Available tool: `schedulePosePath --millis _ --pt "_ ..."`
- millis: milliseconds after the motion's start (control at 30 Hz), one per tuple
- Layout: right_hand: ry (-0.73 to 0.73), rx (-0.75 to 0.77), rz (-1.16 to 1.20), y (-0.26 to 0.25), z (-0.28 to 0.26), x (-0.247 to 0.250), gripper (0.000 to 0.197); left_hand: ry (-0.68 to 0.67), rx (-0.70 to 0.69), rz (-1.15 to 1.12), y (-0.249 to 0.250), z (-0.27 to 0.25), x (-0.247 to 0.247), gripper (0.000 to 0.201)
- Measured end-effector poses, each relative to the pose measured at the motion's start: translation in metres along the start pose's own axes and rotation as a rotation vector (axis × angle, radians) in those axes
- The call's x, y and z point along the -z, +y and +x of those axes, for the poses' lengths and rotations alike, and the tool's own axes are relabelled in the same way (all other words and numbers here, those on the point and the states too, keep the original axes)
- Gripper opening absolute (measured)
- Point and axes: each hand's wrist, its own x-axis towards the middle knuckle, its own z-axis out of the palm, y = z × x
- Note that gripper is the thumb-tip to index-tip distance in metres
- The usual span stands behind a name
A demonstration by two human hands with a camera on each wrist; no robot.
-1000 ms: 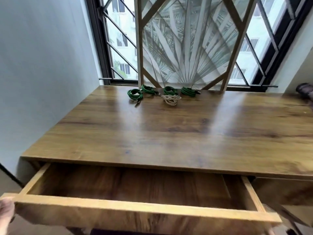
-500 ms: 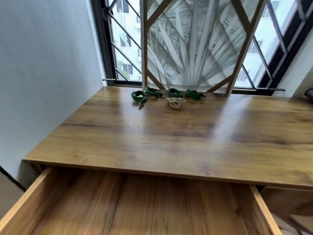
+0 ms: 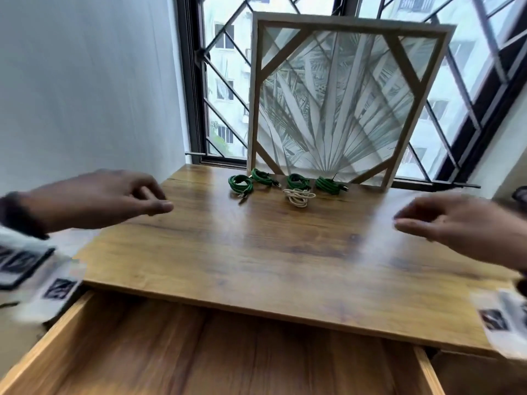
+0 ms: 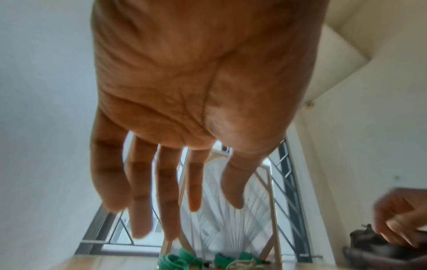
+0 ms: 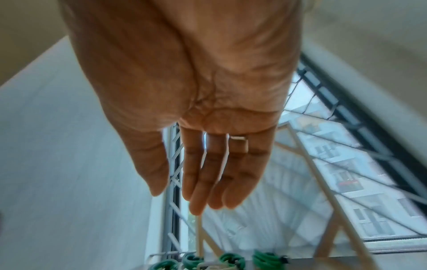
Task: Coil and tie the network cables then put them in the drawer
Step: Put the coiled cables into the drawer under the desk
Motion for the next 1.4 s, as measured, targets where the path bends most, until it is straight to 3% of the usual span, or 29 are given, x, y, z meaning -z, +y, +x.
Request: schedulePosePath --millis 167,300,367,500,633,767,900,1033,1200,1300,1400 --pt "-0.104 0.200 -0.293 -0.054 0.137 -0.068 0.028 -0.036 0.068 0.298 0.066 0.109 -0.027 0.059" --pt "-0.165 0.201 -0.464 -0.053 0.216 -0.131 0.044 0.055 -0.001 0.547 0.091 0.166 -0.067 0.049" --pt "-0.200 0.147 -0.466 -0.043 0.243 -0.153 0.056 0.025 -0.024 0.635 0.096 0.191 -0.085 0.046" --pt "-0.290 0.009 -0.525 -0.027 0.271 -0.176 0.046 0.032 -0.146 0.654 0.092 0.228 -0.106 0.053" --pt "-0.226 0.017 -0.509 -0.014 0.275 -0.183 0.019 0.041 -0.203 0.707 0.083 0.257 -0.121 0.047" --pt "-0.183 0.021 -0.502 -0.009 0.276 -0.186 0.025 -0.012 -0.169 0.805 0.093 0.274 -0.125 0.038" --pt "-0.171 0.028 -0.471 -0.011 0.270 -0.187 0.017 0.037 -0.151 0.847 0.104 0.277 -0.120 0.038" --pt "-0.164 0.089 -0.432 -0.023 0.249 -0.183 0.026 -0.008 -0.114 0.780 0.089 0.264 -0.116 0.036" --pt "-0.099 0.274 -0.304 -0.051 0.182 -0.177 0.024 0.022 -0.180 0.633 0.074 0.211 -0.094 0.044" --pt "-0.053 0.453 -0.083 -0.068 0.122 -0.166 0.027 0.031 -0.269 0.550 0.064 0.143 -0.071 0.036" --pt "-0.122 0.606 0.184 -0.086 0.055 -0.156 0.017 0.097 -0.340 0.487 0.048 0.057 -0.057 0.030"
